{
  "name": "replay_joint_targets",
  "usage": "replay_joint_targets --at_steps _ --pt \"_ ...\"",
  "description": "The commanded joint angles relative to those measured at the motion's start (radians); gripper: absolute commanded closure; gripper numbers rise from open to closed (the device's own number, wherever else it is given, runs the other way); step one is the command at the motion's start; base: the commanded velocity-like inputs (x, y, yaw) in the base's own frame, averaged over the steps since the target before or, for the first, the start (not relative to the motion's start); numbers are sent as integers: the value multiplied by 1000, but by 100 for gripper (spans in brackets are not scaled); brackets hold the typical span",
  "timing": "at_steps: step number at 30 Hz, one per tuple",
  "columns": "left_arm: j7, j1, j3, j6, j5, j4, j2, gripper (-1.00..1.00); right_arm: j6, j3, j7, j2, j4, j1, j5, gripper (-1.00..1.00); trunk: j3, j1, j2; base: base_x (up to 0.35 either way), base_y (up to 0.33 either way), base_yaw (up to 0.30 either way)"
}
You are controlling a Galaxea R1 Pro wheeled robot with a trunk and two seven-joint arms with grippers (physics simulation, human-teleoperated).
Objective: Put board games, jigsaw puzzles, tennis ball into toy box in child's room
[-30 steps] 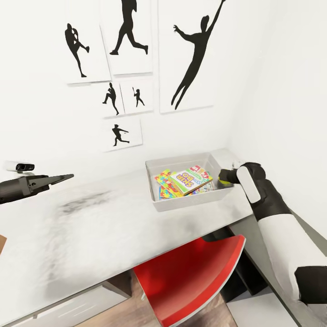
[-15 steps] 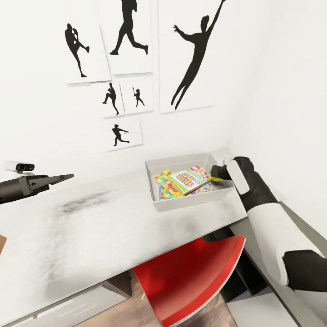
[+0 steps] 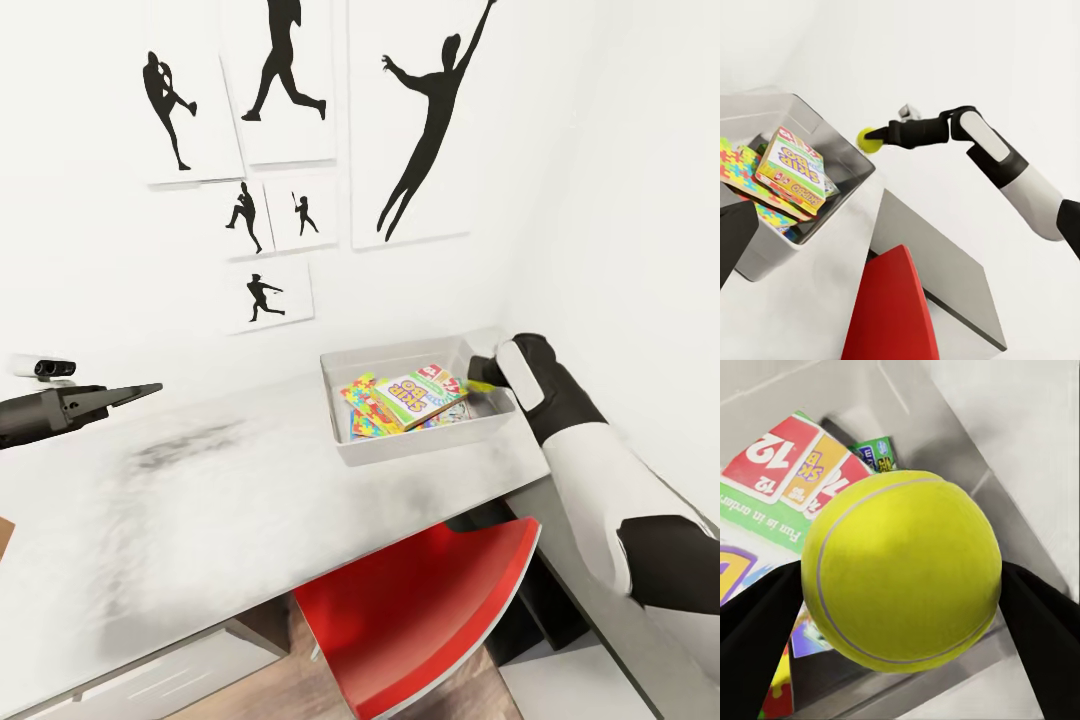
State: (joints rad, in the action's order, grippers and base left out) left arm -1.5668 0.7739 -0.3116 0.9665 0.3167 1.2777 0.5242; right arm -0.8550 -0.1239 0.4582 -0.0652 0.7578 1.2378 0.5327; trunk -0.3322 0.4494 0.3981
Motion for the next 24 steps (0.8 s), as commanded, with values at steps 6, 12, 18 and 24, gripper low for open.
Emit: replay_joint_targets --at_steps 6,12,18,24 --pt "-4 1 0 11 -1 0 0 -100 -2 -3 10 -1 -3 11 -54 100 -2 1 2 0 0 0" --pt "-4 1 0 11 -1 0 0 -100 -1 -3 10 -1 -3 15 -68 100 -2 1 2 0 0 0" --pt "-4 1 0 11 -1 0 0 -100 -2 -3 10 0 -3 15 -70 100 -2 1 2 0 0 0" --pt "-4 1 0 11 -1 0 0 -100 -1 -3 10 1 -21 17 -71 -100 -2 1 2 0 0 0"
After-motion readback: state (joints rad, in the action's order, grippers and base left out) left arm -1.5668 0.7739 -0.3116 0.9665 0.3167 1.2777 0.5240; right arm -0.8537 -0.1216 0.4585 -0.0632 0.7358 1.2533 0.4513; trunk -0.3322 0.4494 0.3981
